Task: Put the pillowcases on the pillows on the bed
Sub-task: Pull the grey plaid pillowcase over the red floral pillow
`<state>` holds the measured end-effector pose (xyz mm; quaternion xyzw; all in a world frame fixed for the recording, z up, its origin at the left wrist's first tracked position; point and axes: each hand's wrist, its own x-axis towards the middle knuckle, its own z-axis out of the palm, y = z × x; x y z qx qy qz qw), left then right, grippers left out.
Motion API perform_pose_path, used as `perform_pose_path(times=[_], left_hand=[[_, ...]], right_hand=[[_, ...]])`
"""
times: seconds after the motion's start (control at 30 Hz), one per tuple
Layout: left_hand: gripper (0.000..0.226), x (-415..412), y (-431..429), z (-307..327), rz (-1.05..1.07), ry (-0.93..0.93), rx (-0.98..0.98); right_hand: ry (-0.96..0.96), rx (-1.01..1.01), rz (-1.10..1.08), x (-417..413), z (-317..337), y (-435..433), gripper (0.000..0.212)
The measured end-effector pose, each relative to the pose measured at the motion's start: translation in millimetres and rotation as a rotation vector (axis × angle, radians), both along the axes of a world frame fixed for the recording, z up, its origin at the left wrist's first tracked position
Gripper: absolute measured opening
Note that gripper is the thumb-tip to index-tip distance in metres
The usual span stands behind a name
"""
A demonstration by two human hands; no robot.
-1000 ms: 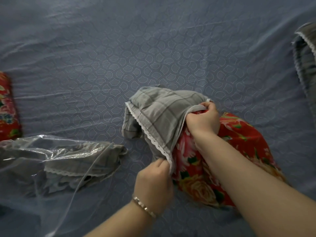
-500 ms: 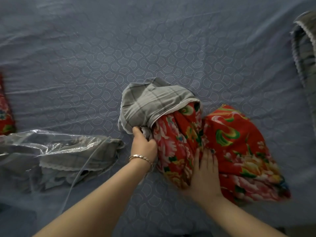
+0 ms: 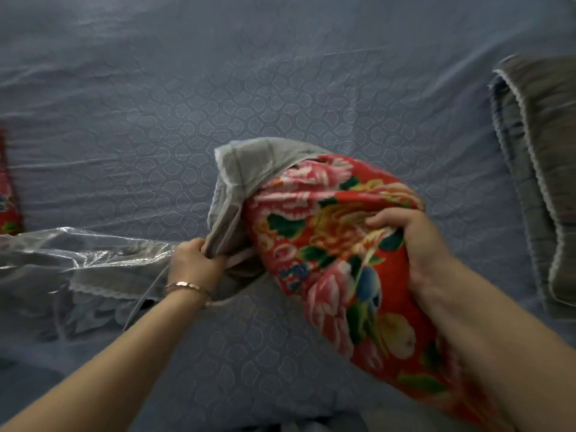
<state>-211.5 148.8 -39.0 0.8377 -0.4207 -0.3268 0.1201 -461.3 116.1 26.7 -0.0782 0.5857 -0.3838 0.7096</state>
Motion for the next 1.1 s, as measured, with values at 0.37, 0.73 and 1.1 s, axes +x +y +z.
perform_pose_path(times=[0.37,0.73,1.1], left_hand=[[0.045,-46,-9,111,-0.581,0.097,-0.217],[0.05,-47,-68,71,-0.116,0.209,-0.033],[0.03,-60,-93,74,-0.372,0.076,-0.211]], right_hand=[[0.475,-0.079,0.068,22,36,-2,0.017],[0.442,-0.56,0.466,35,19,24,0.039],[0.434,-0.644,0.588,28,7,25,0.024]])
